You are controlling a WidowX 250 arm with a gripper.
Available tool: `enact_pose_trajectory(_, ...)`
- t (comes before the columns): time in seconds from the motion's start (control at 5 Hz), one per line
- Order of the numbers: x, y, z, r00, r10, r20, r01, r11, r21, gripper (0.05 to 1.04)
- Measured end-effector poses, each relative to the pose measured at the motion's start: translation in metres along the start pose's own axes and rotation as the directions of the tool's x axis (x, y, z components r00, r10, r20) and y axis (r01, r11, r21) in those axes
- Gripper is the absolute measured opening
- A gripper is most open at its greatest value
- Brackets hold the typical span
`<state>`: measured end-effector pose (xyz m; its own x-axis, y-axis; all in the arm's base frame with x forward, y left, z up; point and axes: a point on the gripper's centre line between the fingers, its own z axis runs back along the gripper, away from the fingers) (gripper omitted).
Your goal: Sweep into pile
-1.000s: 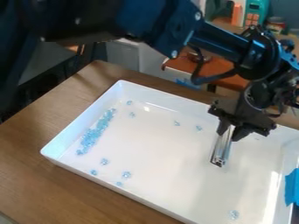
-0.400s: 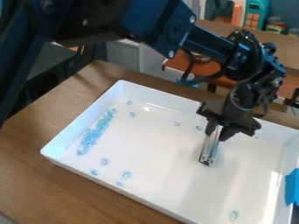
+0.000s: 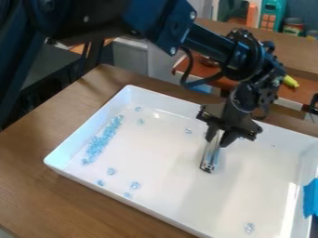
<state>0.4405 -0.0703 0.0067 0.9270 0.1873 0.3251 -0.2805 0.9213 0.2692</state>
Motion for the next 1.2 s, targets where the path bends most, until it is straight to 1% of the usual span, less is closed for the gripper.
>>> enact_pose_trajectory(0.2, 0.0, 0.017, -0.009, 0.999, 0.024, -0.021, -0.023, 1.0, 0.016, 0.326)
enact_pose_trajectory(0.4, -0.001, 0.05, -0.02, 0.996, 0.062, -0.057, -0.06, 0.997, 0.049, 0.327)
enact_pose_trajectory(0.6, -0.002, 0.085, -0.028, 0.992, 0.094, -0.083, -0.087, 0.993, 0.084, 0.326)
enact_pose_trajectory(0.8, -0.01, 0.106, -0.031, 0.992, 0.071, -0.101, -0.06, 0.992, 0.107, 0.326)
enact_pose_trajectory(1.0, -0.012, 0.143, -0.03, 0.991, 0.072, -0.112, -0.054, 0.986, 0.155, 0.326)
enact_pose_trajectory(1.2, -0.013, 0.153, -0.03, 0.995, 0.061, -0.083, -0.042, 0.976, 0.215, 0.326)
